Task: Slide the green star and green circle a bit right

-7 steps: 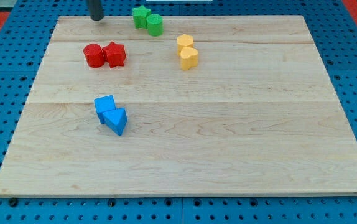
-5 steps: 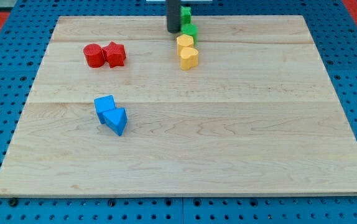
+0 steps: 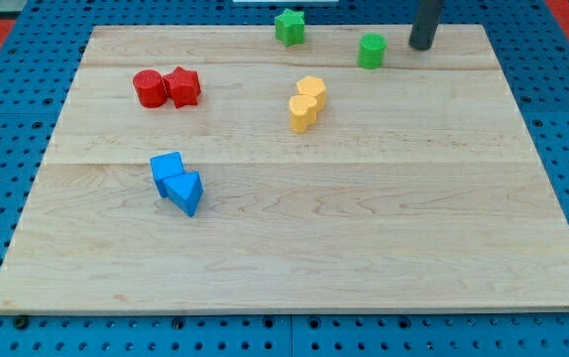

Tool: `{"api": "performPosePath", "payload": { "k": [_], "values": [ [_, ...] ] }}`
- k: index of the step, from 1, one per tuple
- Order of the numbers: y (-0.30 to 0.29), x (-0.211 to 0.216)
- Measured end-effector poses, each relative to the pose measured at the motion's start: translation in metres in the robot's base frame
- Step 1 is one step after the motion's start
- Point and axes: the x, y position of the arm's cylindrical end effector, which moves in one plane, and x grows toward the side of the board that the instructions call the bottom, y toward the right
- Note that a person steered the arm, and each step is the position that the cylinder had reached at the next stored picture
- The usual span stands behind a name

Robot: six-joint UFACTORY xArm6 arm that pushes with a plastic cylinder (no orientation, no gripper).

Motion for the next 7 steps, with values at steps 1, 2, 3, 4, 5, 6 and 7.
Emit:
{"api": "performPosePath", "payload": {
  "k": [1, 2, 3, 4, 5, 6, 7],
  "values": [
    [-0.010, -0.011],
    [-0.060, -0.010],
    [-0.191, -0.009],
    [-0.270, 0.026],
    [-0.329, 0.113],
    [-0.398, 0.090],
    [-0.403, -0.010]
  ]
}}
